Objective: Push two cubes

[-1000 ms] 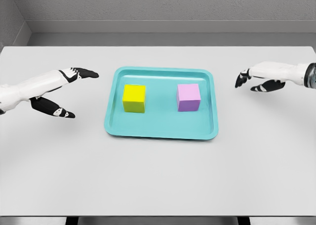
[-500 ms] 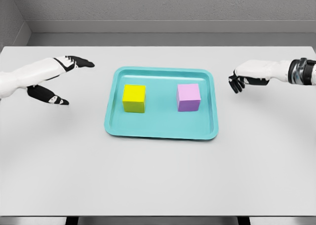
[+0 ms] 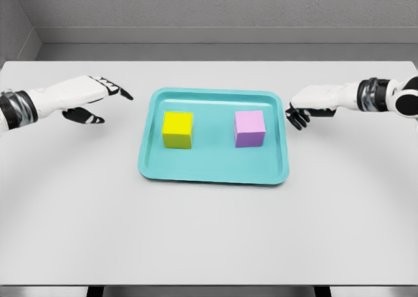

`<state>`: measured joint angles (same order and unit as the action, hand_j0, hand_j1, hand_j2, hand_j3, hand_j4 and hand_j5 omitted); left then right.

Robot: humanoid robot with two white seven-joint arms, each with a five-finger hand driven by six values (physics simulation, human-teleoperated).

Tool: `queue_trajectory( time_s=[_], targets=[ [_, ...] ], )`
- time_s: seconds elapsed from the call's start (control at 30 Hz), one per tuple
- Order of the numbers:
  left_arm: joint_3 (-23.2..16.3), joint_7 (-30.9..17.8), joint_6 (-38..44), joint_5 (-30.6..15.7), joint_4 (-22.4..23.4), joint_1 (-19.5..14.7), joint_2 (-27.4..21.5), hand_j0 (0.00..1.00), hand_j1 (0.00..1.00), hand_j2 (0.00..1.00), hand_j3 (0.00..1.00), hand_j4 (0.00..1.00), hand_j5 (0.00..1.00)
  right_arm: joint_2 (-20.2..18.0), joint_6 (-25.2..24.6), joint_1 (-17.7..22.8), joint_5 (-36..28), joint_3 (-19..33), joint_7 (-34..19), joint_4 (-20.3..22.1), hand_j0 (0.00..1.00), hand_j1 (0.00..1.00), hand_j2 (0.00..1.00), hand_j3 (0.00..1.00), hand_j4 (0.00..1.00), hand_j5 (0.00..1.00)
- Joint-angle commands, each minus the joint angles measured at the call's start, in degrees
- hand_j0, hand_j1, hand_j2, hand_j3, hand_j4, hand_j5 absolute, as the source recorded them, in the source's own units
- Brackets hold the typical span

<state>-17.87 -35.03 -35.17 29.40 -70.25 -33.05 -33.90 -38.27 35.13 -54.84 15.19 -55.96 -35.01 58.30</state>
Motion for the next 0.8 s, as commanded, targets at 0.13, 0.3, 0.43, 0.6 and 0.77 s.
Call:
queue_trajectory(
  time_s=[0.13,0.3,0.43,0.6,0.77],
  targets=[
    [-0.41,0.03,0.17,1.10,1.70,0.35,4.45,0.69,0.69,0.69,0.69,0.69,0.69,0.21,-0.13,-1.32,-0.07,-2.75,0.01,0.06,0.13,0.13,0.13,0.13,0.13,0.13],
    [-0.32,0.03,0.17,1.71,2.40,0.53,4.72,0.69,0.69,0.69,0.69,0.69,0.69,0.91,-0.13,-2.11,0.90,-4.33,0.01,0.50,0.13,0.13,0.13,0.13,0.13,0.13],
    [-0.32,0.03,0.17,1.80,2.49,0.53,4.81,0.69,0.69,0.69,0.69,0.69,0.69,1.97,-0.13,-2.99,0.98,-5.91,0.01,0.59,0.13,0.13,0.13,0.13,0.13,0.13],
    [-0.32,0.03,0.17,3.47,3.37,0.00,5.77,0.68,0.68,0.68,0.68,0.68,0.68,2.14,-0.13,-3.43,0.98,-6.88,0.01,0.68,0.13,0.13,0.13,0.13,0.13,0.13],
    [-0.32,0.03,0.17,4.08,3.37,-0.09,6.83,0.67,0.67,0.67,0.67,0.67,0.67,2.14,-0.13,-3.43,0.90,-7.49,0.01,0.68,0.13,0.13,0.13,0.13,0.13,0.13]
  ],
)
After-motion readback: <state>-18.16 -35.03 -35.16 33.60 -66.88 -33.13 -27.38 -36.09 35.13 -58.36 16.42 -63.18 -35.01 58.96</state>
